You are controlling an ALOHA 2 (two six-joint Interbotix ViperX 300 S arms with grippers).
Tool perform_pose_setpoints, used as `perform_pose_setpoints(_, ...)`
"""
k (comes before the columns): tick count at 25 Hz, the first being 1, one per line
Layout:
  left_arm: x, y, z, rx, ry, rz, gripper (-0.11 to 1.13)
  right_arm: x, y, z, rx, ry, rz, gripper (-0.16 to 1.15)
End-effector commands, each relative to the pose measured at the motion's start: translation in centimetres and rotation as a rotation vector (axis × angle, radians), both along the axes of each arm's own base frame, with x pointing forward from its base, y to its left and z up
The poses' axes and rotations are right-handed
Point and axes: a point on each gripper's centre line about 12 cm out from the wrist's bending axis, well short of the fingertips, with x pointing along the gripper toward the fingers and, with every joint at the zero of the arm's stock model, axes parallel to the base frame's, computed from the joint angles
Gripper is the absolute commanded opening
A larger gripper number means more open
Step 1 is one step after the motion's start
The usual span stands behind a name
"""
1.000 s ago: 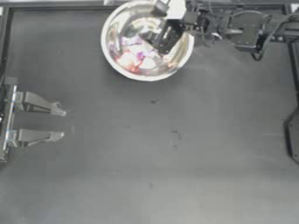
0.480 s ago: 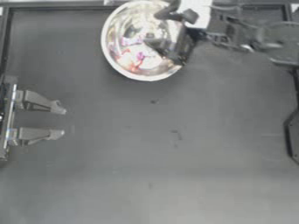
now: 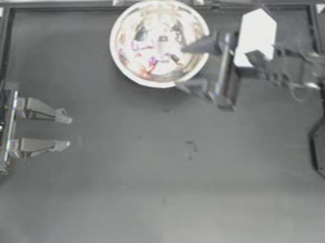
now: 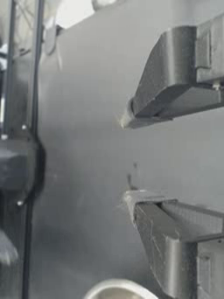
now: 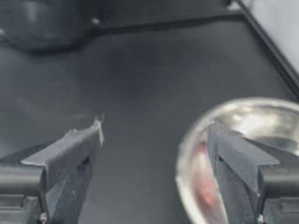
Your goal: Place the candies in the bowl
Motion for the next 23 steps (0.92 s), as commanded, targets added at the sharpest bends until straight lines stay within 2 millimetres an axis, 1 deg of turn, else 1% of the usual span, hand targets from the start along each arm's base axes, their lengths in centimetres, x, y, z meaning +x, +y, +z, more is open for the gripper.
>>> perform_pose_setpoints(1,0.5,0.2,0.6,0.014,-0.007,0.005,0.85,-1.3,1.8,1.8,-0.002,-0.066,0.04,0.98)
perform_pose_setpoints(9,0.5,0.2,0.7,0.075,-0.007,-0.004,0.85,-4.2,4.7,1.8,0.025,-0.11,0.108,0.98)
perform_pose_setpoints(16,0.5,0.2,0.7,0.091,-0.007,-0.004,0.85,-6.3,5.5,1.5,0.012,-0.154,0.132,0.98)
perform_pose_setpoints(23,0.5,0.3,0.8,0.131,-0.008,-0.007,0.85,-7.3,5.8,1.1,-0.006,-0.165,0.145,0.98)
